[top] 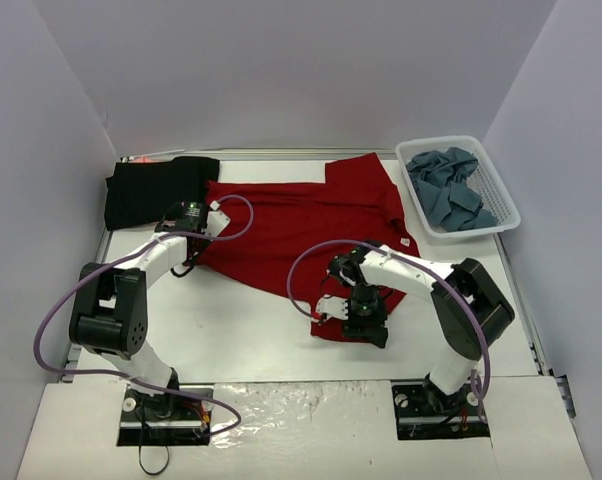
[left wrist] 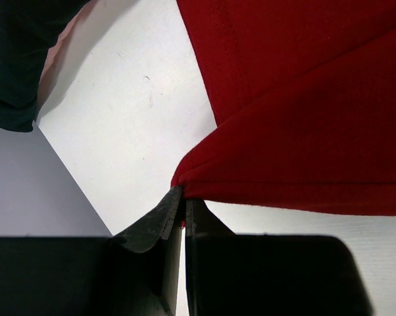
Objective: Fold and stack the t-shirts
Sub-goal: Flatten out the tshirt
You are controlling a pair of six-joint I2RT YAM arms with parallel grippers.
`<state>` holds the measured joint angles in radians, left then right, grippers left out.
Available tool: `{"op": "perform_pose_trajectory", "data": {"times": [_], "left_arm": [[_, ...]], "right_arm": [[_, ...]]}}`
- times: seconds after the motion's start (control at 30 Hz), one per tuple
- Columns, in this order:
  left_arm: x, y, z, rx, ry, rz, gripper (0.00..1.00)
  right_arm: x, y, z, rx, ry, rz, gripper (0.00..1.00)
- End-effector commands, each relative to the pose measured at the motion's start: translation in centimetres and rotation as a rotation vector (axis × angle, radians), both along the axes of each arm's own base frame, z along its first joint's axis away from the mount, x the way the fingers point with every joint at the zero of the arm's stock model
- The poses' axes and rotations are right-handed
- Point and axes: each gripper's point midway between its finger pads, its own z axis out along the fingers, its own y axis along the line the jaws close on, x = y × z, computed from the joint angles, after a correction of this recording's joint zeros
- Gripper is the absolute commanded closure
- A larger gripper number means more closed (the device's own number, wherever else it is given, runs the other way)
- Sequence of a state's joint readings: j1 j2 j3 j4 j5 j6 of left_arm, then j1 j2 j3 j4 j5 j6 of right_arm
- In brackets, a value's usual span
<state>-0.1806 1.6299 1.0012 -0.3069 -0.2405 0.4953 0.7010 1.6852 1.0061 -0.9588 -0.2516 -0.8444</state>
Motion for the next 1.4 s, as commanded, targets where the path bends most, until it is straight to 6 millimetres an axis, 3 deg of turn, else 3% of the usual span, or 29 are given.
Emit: {"op": "perform_pose_trajectory", "data": {"times": [0.0,0.17,0.37,0.77,1.07,1.37], "left_arm": [[-0.2,0.6,1.3,0.001,-0.032,0.028,0.98],[-0.3,0.6,1.5,-0.005,-0.035,0.028,0.98],[-0.4,0.5,1.4,-0.010,-0.036,0.025,0.98],[-0.7,0.1,0.7,-0.031,-0.020,0.008,0.98],[-0.9,-0.1,0.8,-0.039,-0.022,-0.001,0.98],[-1.2,-0.2,0.9,-0.045,-0.027,-0.012,0.98]], "right_arm": [[-1.7,-0.5,0.8,-0.032,0.052,0.016,0.49],[-2.0,-0.4,-0.4,-0.056,0.047,0.023,0.48],[-1.1,0.2,-2.1,-0.075,0.012,0.000,0.45],[0.4,1.3,-2.9,-0.101,-0.089,-0.002,0.46],[1.5,2.6,-5.7,-0.169,-0.226,0.005,0.57],[1.1,3.8,-6.8,-0.173,-0.275,0.009,0.67]]}}
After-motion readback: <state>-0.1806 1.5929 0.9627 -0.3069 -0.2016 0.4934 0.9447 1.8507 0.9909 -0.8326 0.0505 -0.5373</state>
